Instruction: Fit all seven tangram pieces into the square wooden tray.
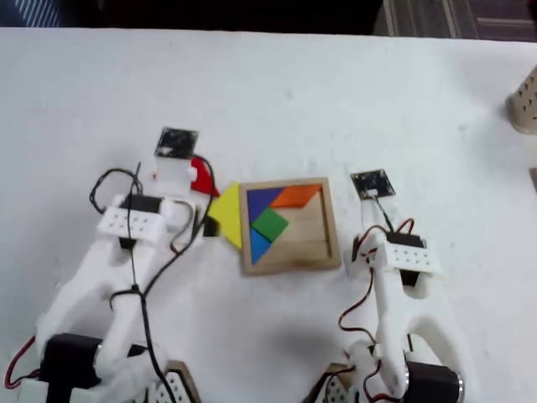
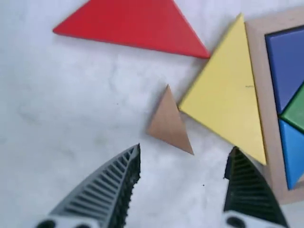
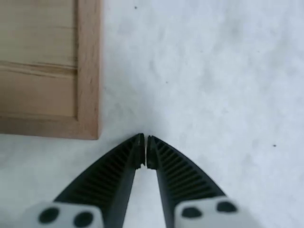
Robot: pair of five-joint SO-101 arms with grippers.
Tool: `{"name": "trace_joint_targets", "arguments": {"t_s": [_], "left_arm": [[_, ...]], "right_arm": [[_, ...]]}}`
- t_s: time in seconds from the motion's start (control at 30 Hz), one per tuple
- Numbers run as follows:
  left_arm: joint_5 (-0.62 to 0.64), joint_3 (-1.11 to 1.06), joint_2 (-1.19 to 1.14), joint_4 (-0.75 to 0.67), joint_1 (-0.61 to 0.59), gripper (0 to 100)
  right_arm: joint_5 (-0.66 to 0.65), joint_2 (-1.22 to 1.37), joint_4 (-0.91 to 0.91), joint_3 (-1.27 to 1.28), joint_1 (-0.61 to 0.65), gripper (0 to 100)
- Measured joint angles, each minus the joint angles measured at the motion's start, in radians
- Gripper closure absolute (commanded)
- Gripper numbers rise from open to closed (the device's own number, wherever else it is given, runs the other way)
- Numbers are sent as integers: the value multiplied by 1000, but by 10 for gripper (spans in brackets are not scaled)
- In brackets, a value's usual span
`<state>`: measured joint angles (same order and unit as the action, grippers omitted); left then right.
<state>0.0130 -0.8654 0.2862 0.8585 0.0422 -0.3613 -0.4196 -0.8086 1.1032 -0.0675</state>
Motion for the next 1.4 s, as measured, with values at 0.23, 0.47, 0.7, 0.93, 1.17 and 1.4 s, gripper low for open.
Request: {"name": "trace_joint_targets", "arguments": {"t_s": [0.23, 0.47, 0.7, 0.93, 1.17, 1.4], "left_arm": [[117, 55, -143, -6, 0, 669], [141, 141, -253, -6, -2, 681], [227, 147, -258, -6, -77, 856], [229, 147, -261, 3, -78, 758], [229, 147, -261, 3, -72, 753], [199, 147, -264, 3, -72, 755]], "right_arm": [[0, 0, 0, 0, 0, 981], [0, 0, 0, 0, 0, 981], [0, 0, 0, 0, 0, 981], [0, 0, 0, 0, 0, 981], [0, 0, 0, 0, 0, 981], [0, 0, 0, 0, 0, 981]]}}
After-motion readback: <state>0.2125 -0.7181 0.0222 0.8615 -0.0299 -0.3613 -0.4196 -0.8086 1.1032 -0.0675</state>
